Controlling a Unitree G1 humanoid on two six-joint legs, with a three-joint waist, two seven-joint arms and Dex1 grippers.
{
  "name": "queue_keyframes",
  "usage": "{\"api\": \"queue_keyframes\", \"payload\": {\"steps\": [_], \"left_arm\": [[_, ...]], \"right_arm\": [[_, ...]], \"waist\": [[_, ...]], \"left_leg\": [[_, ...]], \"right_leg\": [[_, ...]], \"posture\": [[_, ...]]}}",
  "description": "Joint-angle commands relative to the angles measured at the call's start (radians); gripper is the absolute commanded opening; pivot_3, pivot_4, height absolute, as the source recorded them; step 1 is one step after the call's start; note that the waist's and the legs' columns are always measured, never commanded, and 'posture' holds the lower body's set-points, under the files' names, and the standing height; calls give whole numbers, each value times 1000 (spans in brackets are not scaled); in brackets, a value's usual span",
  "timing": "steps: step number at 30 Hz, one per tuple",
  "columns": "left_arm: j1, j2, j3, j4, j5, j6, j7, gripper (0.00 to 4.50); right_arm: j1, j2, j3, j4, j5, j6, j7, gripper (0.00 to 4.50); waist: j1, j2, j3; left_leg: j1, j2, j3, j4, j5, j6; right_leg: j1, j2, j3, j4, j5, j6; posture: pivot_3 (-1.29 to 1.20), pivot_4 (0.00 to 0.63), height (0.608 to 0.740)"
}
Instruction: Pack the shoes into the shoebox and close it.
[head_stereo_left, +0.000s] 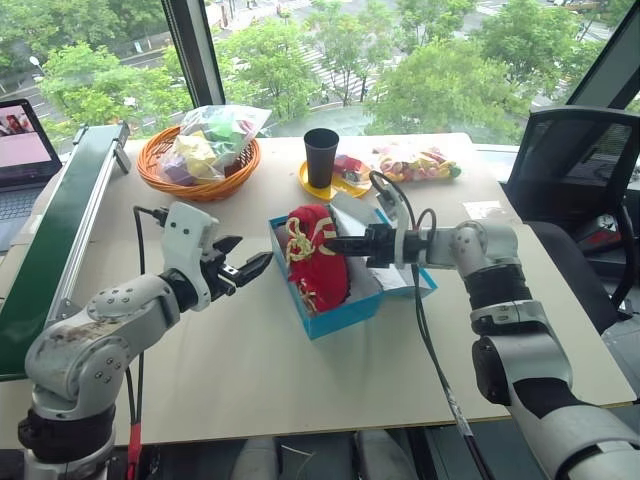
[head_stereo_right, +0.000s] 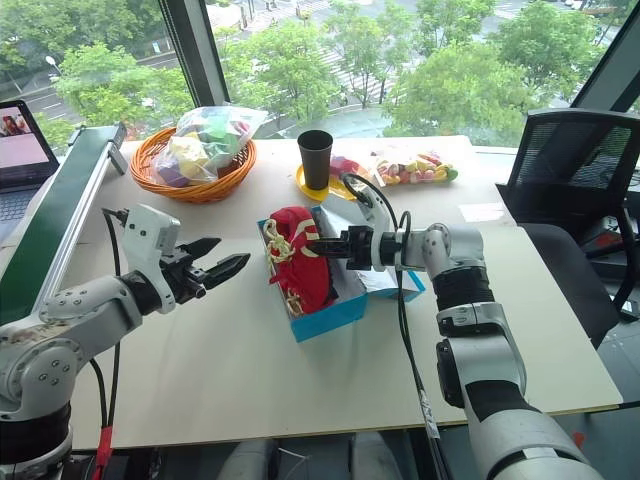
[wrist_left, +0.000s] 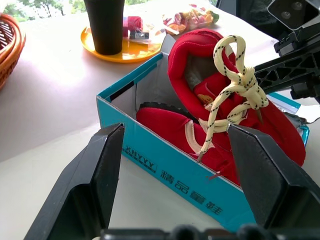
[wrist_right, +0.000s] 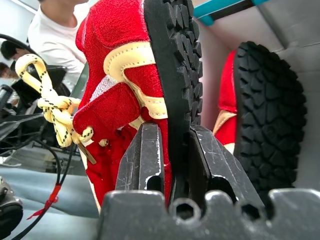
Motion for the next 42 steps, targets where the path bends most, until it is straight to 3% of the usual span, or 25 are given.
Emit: {"api": "queue_keyframes", "payload": {"steps": [1, 8, 14, 21, 26, 34, 38, 42], "left_arm": [[23, -16, 20, -58, -6, -18, 20, 3510], [55, -41, 10, -71, 7, -34, 37, 3510], [58, -52, 11, -77, 10, -33, 45, 3510], [81, -29, 46, -102, -11, -11, 45, 3510], [112, 24, 92, -120, -47, 12, 10, 3510], [211, 186, 136, -138, -98, 15, -126, 3510], [227, 210, 144, -146, -113, 10, -147, 3510], [227, 194, 127, -159, -121, 9, -124, 3510]], "right_arm": [[-85, -16, -64, -46, 48, 36, 11, 321], [-200, -22, -154, -102, 138, 191, -14, 321], [-147, 16, -157, -136, 139, 211, -58, 321], [-114, 23, -166, 7, 93, 136, -59, 321], [-85, 37, -106, 90, 43, 62, -1, 321], [-64, 28, -13, 249, -70, -69, 89, 321], [-78, 28, 17, 258, -102, -87, 125, 321], [-56, 13, 171, 167, -205, -166, 199, 321]], "waist": [[-1, 0, 0], [1, 0, 0], [4, 0, 0], [5, 0, 0], [0, 0, 0], [-4, 0, 0], [-3, 0, 0], [-4, 0, 0]], "left_leg": [[0, 0, 0, 0, 0, 0], [0, 0, 0, 0, 0, 0], [0, 0, 0, 1, 0, 0], [0, 0, 0, 3, 0, 0], [0, 0, 0, 3, 0, 0], [0, 0, 0, 3, 0, 0], [4, 0, 0, 3, 0, 0], [5, 1, 0, 3, 0, 0]], "right_leg": [[0, 0, 0, 0, 0, 0], [0, 0, 0, 0, 0, 0], [1, 0, 0, 0, 0, 0], [1, 0, 0, 1, 0, 0], [1, 0, 0, 1, 0, 0], [1, 0, 0, 1, 0, 0], [4, 1, 0, 1, 0, 0], [5, 1, 0, 0, 0, 0]], "posture": [[0, 150, 738], [0, 150, 738], [0, 150, 738], [0, 150, 738], [0, 150, 738], [0, 150, 738], [0, 150, 738], [0, 150, 738]]}}
